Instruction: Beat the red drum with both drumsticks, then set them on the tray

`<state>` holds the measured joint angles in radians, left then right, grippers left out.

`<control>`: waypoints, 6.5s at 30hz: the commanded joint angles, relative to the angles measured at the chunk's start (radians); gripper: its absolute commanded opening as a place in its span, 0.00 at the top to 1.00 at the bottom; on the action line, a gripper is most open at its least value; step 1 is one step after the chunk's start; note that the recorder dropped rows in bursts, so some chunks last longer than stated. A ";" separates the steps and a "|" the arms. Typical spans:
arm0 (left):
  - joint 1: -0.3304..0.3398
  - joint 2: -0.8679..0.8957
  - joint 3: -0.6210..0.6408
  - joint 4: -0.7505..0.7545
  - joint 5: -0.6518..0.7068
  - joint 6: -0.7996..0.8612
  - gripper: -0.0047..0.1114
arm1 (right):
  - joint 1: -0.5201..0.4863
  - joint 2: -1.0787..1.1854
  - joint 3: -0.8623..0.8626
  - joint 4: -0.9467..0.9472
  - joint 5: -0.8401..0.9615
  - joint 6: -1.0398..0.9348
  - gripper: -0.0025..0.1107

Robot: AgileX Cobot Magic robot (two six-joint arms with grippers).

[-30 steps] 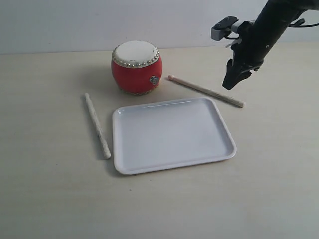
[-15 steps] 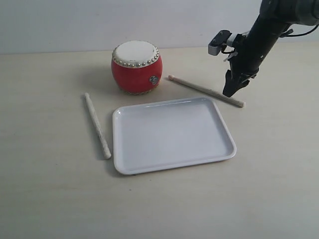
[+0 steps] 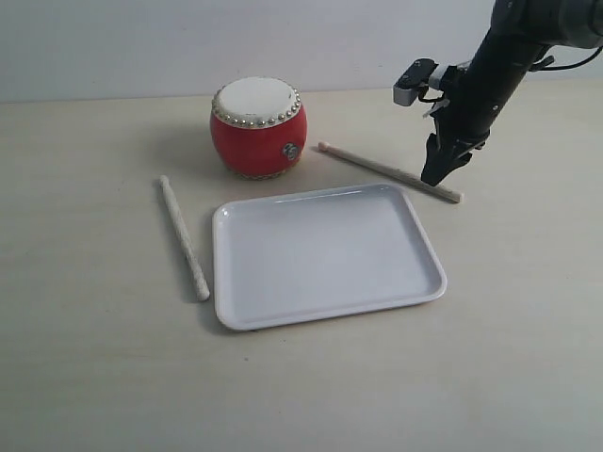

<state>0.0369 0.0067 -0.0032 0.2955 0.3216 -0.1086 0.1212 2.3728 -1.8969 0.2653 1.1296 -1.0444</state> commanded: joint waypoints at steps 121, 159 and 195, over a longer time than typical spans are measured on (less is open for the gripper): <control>-0.001 -0.007 0.003 -0.008 -0.011 -0.001 0.96 | 0.006 -1.005 0.829 0.709 0.092 0.194 0.98; -0.001 0.032 -0.017 -0.249 -0.493 -0.759 0.96 | 0.304 -1.025 1.013 0.893 -0.067 0.000 0.98; -0.600 0.897 -0.525 -0.117 -0.196 -0.717 0.96 | 0.304 -0.788 1.013 1.027 -0.112 0.020 0.98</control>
<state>-0.5571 0.9146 -0.4985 0.1588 0.0799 -0.8663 0.4233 1.5723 -0.8835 1.2578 1.0263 -1.0261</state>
